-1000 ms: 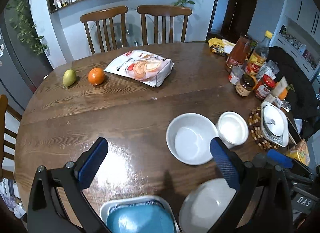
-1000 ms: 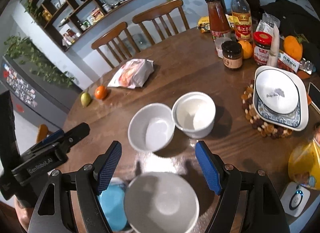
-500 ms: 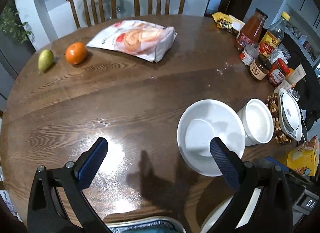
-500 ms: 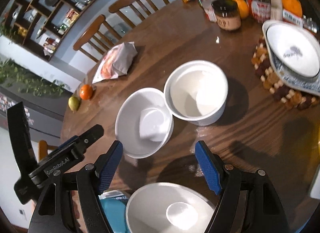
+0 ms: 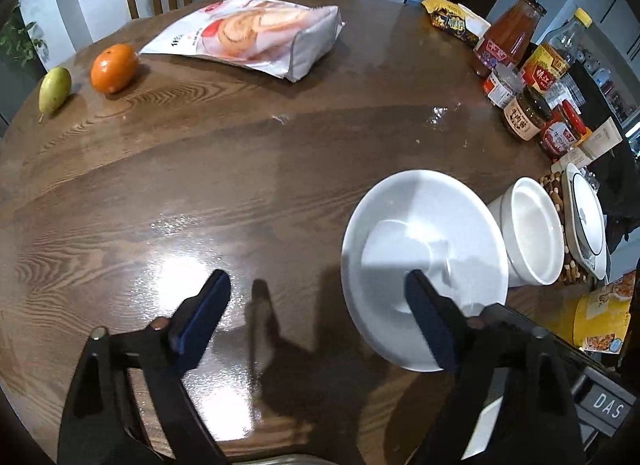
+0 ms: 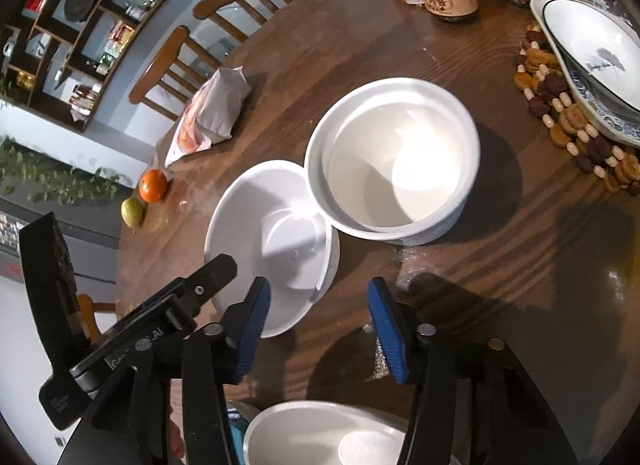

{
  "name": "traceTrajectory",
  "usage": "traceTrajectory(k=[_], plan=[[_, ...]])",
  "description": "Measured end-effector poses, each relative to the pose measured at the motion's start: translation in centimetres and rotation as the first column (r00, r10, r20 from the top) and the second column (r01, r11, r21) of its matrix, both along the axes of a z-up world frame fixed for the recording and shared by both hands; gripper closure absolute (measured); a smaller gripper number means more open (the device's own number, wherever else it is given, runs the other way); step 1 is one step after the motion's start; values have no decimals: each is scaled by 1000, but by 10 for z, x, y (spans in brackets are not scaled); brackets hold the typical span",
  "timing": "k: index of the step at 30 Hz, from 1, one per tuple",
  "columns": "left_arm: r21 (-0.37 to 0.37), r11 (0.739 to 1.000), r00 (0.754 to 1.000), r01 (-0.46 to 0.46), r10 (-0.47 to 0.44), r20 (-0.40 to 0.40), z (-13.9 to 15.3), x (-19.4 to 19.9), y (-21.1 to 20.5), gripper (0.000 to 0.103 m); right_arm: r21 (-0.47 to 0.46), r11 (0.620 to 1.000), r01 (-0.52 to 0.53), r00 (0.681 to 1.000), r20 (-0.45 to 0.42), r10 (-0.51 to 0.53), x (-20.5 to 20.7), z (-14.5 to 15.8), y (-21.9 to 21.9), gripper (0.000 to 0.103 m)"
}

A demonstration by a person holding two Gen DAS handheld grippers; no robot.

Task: Organize plates and bowls
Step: 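Reach to the smaller white bowl and grasp its rim with both tools, then carry the smaller white bowl with both tools over the large white bowl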

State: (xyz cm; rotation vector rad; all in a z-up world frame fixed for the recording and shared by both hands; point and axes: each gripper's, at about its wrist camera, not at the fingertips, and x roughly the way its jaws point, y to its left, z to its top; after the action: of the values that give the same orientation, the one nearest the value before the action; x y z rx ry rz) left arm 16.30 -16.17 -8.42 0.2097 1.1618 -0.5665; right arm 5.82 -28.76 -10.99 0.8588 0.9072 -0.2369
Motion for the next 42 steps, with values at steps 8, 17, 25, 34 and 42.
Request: traceTrajectory(k=[8, 17, 25, 34, 42], plan=[[-12, 1000, 999, 23, -24, -31, -11, 2, -5, 58, 15, 999, -36, 999, -20, 36, 10, -10, 0, 75], [-12, 998, 997, 58, -58, -58, -18, -1, -14, 87, -30, 996, -79, 996, -37, 78, 20, -8, 4, 89], [-13, 998, 997, 69, -69, -20, -9, -4, -12, 88, -26, 996, -85, 996, -22, 85, 21, -8, 2, 92], [-27, 994, 990, 103, -100, 101, 28, -28, -5, 88, -74, 993, -93, 994, 49, 96, 4, 21, 11, 92], [-52, 984, 970, 168, -155, 186, 57, -67, -8, 88, -111, 991, -68, 992, 100, 79, -34, 43, 11, 91]])
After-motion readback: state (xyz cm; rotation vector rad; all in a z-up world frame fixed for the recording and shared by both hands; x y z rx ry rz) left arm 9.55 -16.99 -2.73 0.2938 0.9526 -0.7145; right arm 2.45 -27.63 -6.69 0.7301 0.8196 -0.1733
